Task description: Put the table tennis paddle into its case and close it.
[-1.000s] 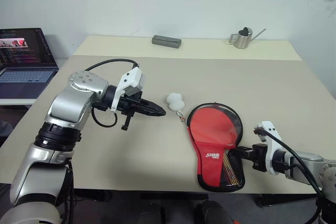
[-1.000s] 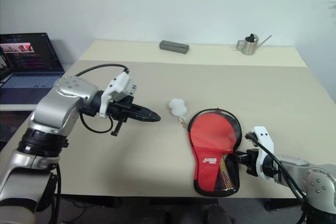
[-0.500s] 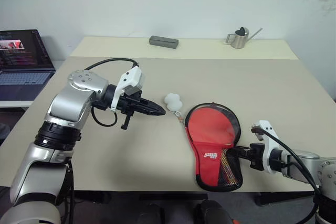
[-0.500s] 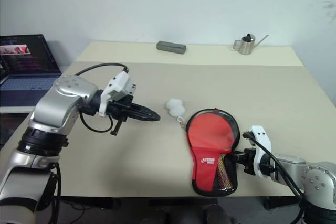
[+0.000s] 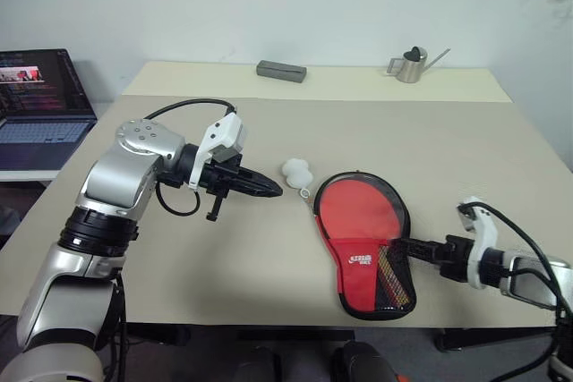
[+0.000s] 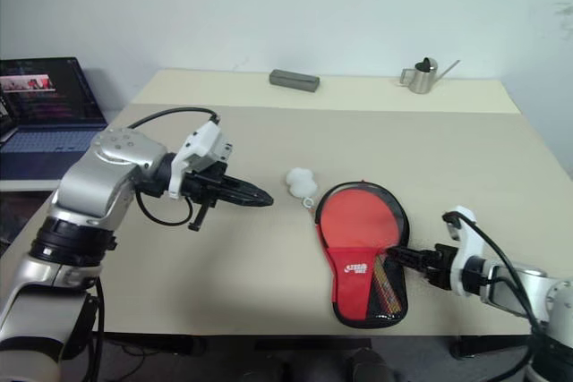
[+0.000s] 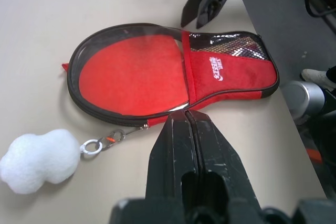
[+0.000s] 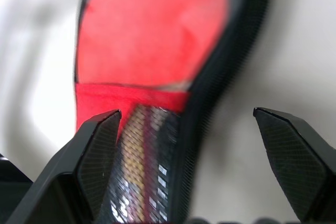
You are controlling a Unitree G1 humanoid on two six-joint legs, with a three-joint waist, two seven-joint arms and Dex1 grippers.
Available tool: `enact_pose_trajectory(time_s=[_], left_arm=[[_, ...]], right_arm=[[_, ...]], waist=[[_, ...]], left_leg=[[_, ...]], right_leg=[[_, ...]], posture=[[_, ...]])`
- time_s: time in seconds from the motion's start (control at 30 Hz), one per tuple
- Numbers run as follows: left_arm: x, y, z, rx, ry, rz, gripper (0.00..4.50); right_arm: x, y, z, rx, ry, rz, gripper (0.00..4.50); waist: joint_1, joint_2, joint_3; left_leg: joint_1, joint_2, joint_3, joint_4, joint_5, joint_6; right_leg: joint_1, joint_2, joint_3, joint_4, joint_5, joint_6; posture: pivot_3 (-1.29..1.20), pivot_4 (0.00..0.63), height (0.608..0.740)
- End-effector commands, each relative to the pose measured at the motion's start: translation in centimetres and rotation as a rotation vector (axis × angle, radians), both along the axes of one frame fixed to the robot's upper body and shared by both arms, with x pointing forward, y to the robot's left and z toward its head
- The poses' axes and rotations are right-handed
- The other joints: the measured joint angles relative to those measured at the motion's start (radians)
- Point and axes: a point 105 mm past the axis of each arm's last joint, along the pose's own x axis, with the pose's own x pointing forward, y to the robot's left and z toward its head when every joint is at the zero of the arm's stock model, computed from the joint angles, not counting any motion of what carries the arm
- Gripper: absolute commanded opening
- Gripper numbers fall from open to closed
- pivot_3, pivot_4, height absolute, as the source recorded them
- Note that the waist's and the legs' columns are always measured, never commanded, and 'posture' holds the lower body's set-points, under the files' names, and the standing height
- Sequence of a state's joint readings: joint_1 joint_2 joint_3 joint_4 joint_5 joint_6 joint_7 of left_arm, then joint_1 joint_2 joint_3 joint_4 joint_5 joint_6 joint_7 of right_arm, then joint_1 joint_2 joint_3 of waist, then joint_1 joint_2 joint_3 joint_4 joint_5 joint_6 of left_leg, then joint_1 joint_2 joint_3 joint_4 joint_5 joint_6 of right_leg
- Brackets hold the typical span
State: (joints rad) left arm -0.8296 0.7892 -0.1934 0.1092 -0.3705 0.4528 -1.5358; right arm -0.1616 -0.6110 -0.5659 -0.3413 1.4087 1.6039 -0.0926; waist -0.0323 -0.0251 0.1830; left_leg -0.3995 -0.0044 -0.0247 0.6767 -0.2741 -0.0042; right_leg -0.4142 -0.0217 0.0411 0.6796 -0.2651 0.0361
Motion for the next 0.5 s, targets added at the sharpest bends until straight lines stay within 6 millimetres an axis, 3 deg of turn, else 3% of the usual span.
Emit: enact_pose_trajectory(time_s=[0.03, 0.13, 0.27, 0.37, 0.5], left_arm=[[-0.6, -0.2, 0.6, 0.009, -0.017, -0.046, 0.0], [-0.5, -0.1, 0.6, 0.008, -0.017, -0.04, 0.0], [-0.4, 0.0, 0.7, 0.005, -0.019, -0.032, 0.0], [-0.3, 0.2, 0.8, 0.0, -0.021, -0.024, 0.0], [0.2, 0.9, 0.8, -0.018, -0.023, 0.024, 0.0]], right_arm=[[-0.5, 0.6, 2.1, 0.016, -0.074, 0.103, 4.46], [-0.8, 2.2, 5.1, 0.085, -0.193, 0.233, 4.46], [-1.6, 4.0, 7.4, 0.147, -0.286, 0.372, 4.46], [-1.5, 4.7, 8.1, 0.135, -0.333, 0.415, 4.46], [0.3, 5.3, 8.0, -0.025, -0.444, 0.424, 4.46]], waist=[[0.0, 0.0, 0.0], [-0.005, 0.0, 0.0], [-0.003, 0.0, 0.0], [0.0, 0.0, 0.0], [-0.001, 0.0, 0.0]], left_leg=[[0.0, 0.0, 0.0, 0.0, 0.0, 0.0], [0.001, 0.0, 0.001, 0.0, 0.0, 0.0], [0.0, 0.001, 0.0, 0.0, 0.0, 0.0], [0.0, 0.001, 0.0, 0.0, 0.0, 0.0], [0.0, 0.0, 0.0, 0.001, 0.0, 0.0]], right_leg=[[0.0, 0.0, 0.0, 0.0, 0.0, 0.0], [0.0, 0.001, 0.0, 0.0, 0.0, 0.0], [0.0, 0.001, 0.0, 0.0, 0.0, 0.0], [0.001, 0.001, 0.0, -0.001, 0.0, 0.0], [0.001, 0.001, -0.001, -0.001, 0.0, 0.0]], posture=[[0.0, 0.15, 0.74], [0.0, 0.15, 0.74], [0.0, 0.15, 0.74], [0.0, 0.15, 0.74], [0.0, 0.15, 0.74]])
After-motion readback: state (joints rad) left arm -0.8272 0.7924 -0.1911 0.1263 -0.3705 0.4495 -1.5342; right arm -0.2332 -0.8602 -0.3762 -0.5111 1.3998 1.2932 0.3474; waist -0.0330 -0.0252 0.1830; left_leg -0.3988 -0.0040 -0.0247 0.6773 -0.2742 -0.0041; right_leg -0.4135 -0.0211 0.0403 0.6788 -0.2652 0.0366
